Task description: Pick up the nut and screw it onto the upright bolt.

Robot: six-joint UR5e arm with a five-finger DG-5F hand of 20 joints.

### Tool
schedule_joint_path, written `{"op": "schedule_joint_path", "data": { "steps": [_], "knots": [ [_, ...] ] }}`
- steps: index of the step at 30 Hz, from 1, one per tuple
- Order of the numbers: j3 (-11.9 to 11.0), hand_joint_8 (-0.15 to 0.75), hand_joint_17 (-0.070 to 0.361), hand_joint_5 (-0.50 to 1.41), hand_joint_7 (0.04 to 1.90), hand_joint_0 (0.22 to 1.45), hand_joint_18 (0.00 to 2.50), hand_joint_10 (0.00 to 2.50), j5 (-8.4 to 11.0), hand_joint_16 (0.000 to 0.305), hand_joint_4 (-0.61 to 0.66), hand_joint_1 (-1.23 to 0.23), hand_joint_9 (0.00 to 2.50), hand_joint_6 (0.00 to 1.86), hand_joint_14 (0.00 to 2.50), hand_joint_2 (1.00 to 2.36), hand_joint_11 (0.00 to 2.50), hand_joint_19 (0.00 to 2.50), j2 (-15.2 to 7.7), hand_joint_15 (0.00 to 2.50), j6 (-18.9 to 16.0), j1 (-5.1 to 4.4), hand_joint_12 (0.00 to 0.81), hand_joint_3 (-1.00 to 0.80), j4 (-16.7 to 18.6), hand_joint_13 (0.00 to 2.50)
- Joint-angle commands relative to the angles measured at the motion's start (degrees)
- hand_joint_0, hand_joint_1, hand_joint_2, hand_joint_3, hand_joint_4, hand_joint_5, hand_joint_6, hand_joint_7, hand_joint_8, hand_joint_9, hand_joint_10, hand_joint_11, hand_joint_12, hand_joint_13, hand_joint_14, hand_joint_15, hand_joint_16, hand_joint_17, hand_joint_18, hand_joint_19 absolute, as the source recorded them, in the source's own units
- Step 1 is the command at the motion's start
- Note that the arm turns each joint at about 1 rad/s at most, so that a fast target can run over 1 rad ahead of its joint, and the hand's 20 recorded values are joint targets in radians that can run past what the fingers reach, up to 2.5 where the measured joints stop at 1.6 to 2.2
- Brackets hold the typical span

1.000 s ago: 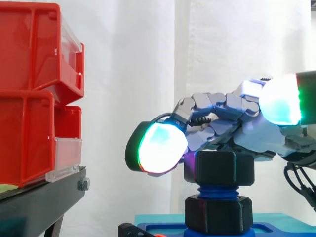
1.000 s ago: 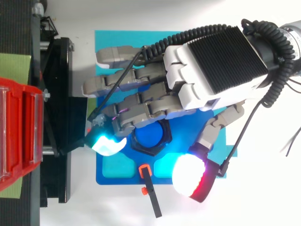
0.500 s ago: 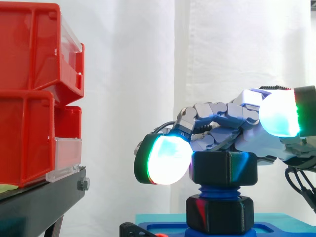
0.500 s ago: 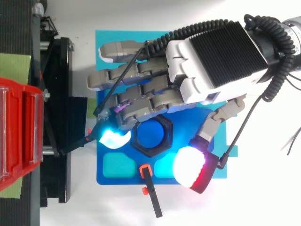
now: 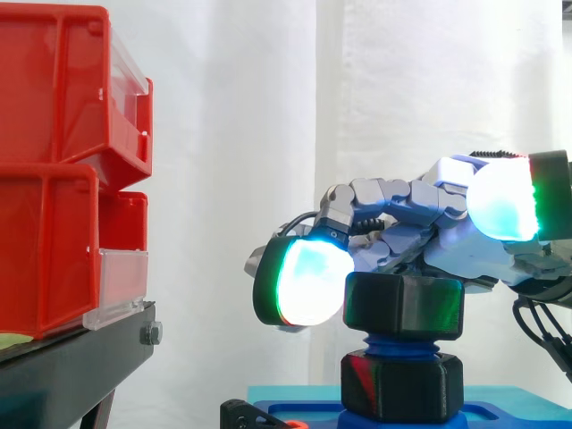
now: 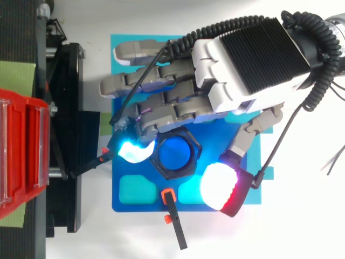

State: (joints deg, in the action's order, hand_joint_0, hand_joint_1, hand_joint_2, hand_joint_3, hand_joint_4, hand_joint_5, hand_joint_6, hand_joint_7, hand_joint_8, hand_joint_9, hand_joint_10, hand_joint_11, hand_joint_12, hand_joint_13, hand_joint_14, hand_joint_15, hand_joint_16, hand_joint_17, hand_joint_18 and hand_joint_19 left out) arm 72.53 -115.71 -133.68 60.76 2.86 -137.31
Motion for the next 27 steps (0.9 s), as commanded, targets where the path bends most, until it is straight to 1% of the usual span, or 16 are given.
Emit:
{"op": "schedule_joint_path", "data": {
  "steps": [1,2,10,15,23,24,27],
  "knots": [
    [-0.02,0.233,0.056,0.02,1.38,0.46,0.0,0.0,-0.21,0.025,0.12,-0.12,0.73,0.5,0.0,1.0,0.0,0.0,0.0,0.0,-0.03,0.22,0.24,-0.5,0.03,0.24],
    [-0.02,0.228,0.055,0.02,1.39,0.47,0.0,0.0,-0.3,0.025,0.09,-0.12,0.74,0.5,0.0,1.0,0.0,0.0,0.0,0.0,-0.03,0.22,0.237,-0.5,0.03,0.25],
    [-0.02,0.213,0.048,0.05,1.41,0.48,0.0,0.0,-0.3,0.021,0.05,-0.13,0.83,0.5,0.0,1.0,0.0,0.0,0.0,0.0,0.06,0.39,0.222,-0.5,0.03,0.32],
    [-0.02,0.201,0.044,0.06,1.43,0.48,0.08,0.0,-0.3,0.02,0.02,-0.16,0.89,0.5,0.0,1.0,0.0,0.0,0.0,0.0,0.06,0.48,0.209,-0.5,0.03,0.39],
    [-0.02,0.188,0.037,0.07,1.38,0.48,0.19,0.0,-0.3,0.016,0.0,-0.17,1.01,0.53,0.0,1.0,0.0,0.0,0.0,0.0,-0.03,0.66,0.191,-0.5,0.03,0.5],
    [-0.02,0.191,0.037,0.07,1.38,0.48,0.2,0.0,-0.3,0.016,0.0,-0.17,1.02,0.53,0.0,1.0,0.0,0.0,0.0,0.0,-0.03,0.83,0.19,-0.5,0.03,0.5],
    [-0.02,0.19,0.035,0.07,1.36,0.48,0.24,0.0,-0.56,0.015,-0.01,-0.17,1.06,0.54,0.0,1.0,0.0,0.0,0.0,0.0,-0.03,0.92,0.189,-0.5,0.03,0.53]
  ]
}}
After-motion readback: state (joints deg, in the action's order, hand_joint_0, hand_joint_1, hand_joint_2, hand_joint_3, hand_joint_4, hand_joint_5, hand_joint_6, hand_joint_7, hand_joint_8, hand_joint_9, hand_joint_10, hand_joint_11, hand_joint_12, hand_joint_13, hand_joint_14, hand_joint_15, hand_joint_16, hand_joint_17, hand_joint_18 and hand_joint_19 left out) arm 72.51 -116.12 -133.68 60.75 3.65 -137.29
